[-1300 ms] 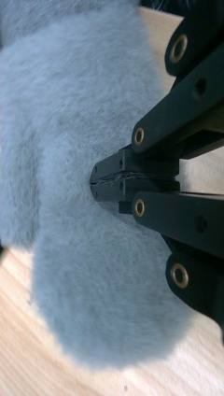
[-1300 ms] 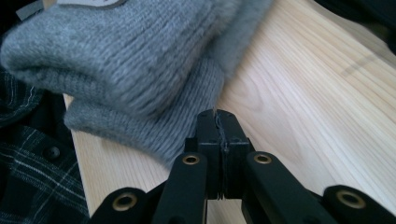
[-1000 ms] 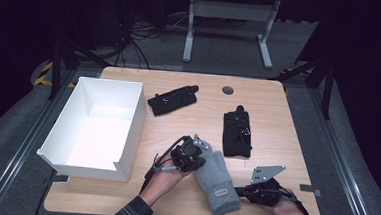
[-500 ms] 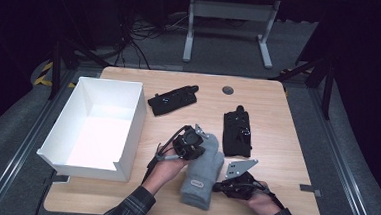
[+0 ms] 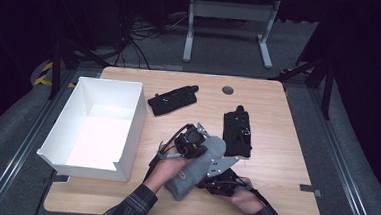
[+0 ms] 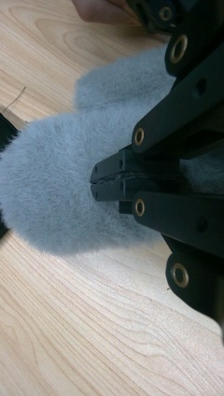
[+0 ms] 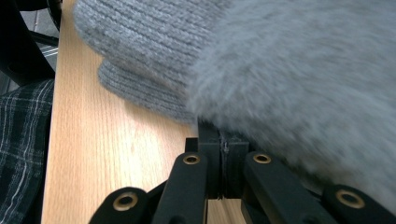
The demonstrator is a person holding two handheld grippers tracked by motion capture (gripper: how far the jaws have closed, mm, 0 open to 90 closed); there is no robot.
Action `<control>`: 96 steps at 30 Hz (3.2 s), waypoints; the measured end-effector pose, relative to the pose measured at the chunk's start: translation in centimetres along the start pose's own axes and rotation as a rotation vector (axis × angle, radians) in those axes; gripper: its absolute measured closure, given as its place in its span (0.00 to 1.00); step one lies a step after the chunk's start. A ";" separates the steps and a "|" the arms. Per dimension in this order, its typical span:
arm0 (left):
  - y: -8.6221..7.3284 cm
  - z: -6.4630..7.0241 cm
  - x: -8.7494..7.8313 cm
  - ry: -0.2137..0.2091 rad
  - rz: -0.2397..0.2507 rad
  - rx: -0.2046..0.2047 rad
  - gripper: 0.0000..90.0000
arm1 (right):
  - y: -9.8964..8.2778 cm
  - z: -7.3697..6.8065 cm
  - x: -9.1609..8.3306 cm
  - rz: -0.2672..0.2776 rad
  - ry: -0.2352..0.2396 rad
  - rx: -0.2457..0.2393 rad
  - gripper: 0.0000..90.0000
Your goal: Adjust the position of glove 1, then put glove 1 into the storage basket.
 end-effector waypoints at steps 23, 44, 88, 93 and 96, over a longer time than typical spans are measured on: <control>-1.4 -1.0 -3.8 -0.041 0.069 -0.032 0.42 | -4.8 5.8 -8.7 0.089 -0.267 0.168 0.44; -4.3 -0.3 0.3 -0.096 -0.068 -0.027 0.21 | -8.9 9.4 -11.6 0.078 -0.411 0.283 0.26; -2.0 -0.2 -3.2 -0.223 -0.059 -0.057 0.85 | -9.5 9.9 -10.9 0.082 -0.448 0.283 0.15; -0.9 -0.6 -5.0 -0.195 -0.016 -0.058 0.85 | -9.5 9.9 -10.9 0.081 -0.449 0.285 0.15; -0.3 -0.7 -5.9 -0.176 -0.005 -0.055 0.85 | -9.5 9.9 -10.9 0.081 -0.449 0.286 0.15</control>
Point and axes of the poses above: each handheld gripper's, and its own axes: x roughly forward along the jaws, y roughly out of its top, z roughly to its right, the point moved 4 cm from there along x, roughly forward along the jaws, and after that the axes turned 6 degrees about x, right-handed, at the moved point
